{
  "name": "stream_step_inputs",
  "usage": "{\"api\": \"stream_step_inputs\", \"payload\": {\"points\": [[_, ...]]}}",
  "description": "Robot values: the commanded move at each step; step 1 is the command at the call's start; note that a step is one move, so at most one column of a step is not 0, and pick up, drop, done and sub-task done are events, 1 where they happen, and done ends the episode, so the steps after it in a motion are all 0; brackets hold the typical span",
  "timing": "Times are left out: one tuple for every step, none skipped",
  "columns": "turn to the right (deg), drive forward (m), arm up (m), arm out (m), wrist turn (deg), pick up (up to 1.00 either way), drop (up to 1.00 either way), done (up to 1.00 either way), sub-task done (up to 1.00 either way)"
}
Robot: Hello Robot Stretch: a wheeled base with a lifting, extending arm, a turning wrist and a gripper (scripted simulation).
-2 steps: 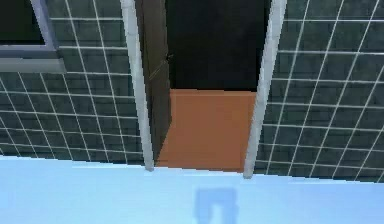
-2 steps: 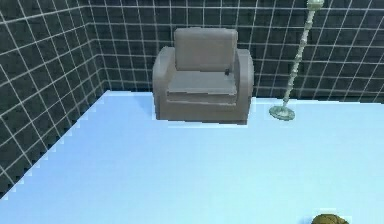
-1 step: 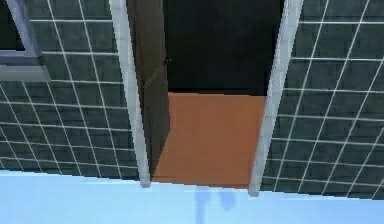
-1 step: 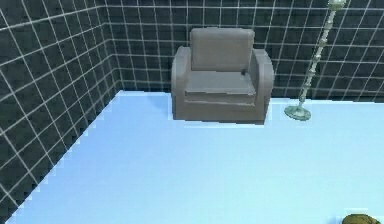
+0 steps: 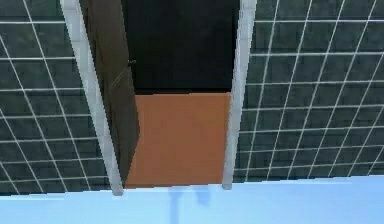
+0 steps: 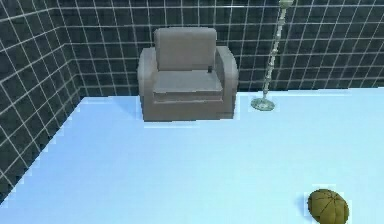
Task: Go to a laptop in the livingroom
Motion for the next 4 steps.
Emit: {"api": "stream_step_inputs", "payload": {"points": [[0.0, 1.00, 0.00, 0.00, 0.0, 0.00, 0.00, 0.00, 0.00], [3.0, 0.00, 0.00, 0.00, 0.0, 0.00, 0.00, 0.00, 0.00], [-6.0, 0.00, 0.00, 0.00, 0.0, 0.00, 0.00, 0.00, 0.00], [0.0, 0.60, 0.00, 0.00, 0.0, 0.00, 0.00, 0.00, 0.00]]}}
